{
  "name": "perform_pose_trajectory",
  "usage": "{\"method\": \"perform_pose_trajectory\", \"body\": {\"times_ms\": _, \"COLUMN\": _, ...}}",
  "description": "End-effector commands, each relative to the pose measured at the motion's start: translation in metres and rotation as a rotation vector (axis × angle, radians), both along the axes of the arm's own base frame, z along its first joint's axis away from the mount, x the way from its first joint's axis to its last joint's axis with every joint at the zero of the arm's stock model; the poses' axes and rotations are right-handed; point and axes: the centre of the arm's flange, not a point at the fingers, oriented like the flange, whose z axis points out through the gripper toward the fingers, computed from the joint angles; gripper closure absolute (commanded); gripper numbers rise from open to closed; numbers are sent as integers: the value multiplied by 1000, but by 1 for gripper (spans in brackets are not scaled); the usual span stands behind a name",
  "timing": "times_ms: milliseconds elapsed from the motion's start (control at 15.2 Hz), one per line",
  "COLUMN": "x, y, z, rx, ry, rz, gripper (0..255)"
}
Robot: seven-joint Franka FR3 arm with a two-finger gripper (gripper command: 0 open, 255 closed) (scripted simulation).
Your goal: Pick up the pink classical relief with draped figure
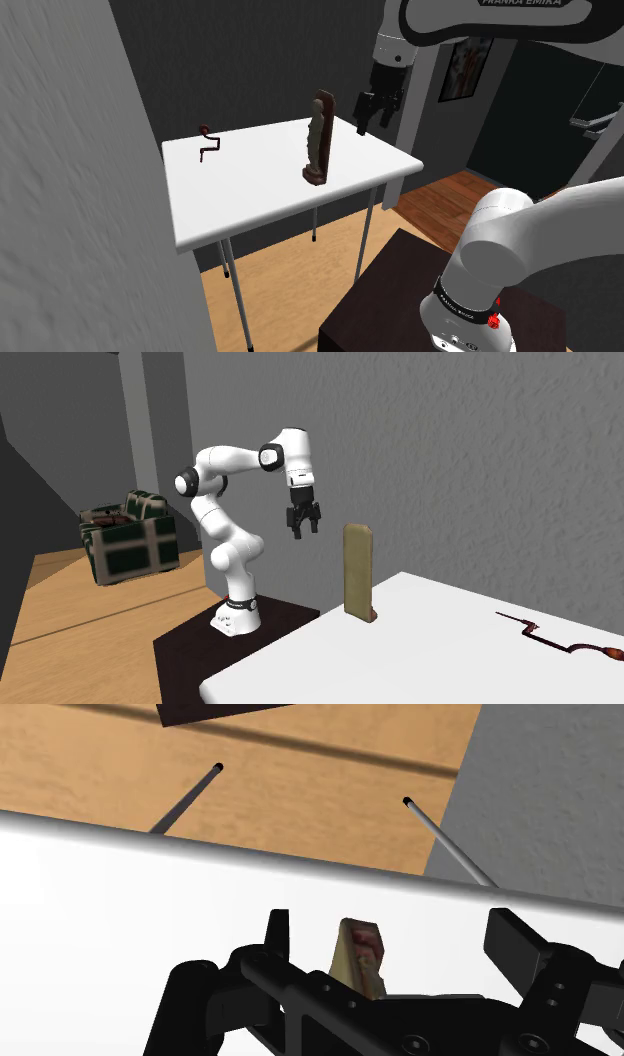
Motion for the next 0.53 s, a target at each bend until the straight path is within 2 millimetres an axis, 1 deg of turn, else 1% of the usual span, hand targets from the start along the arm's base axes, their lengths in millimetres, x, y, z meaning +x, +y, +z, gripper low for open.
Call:
{"method": "perform_pose_trajectory", "body": {"times_ms": 0, "x": 0, "y": 0, "z": 0, "rx": 0, "ry": 0, "rz": 0, "gripper": 0}}
{"method": "perform_pose_trajectory", "body": {"times_ms": 462, "x": 84, "y": -9, "z": 31, "rx": 1, "ry": -15, "rz": 17, "gripper": 0}}
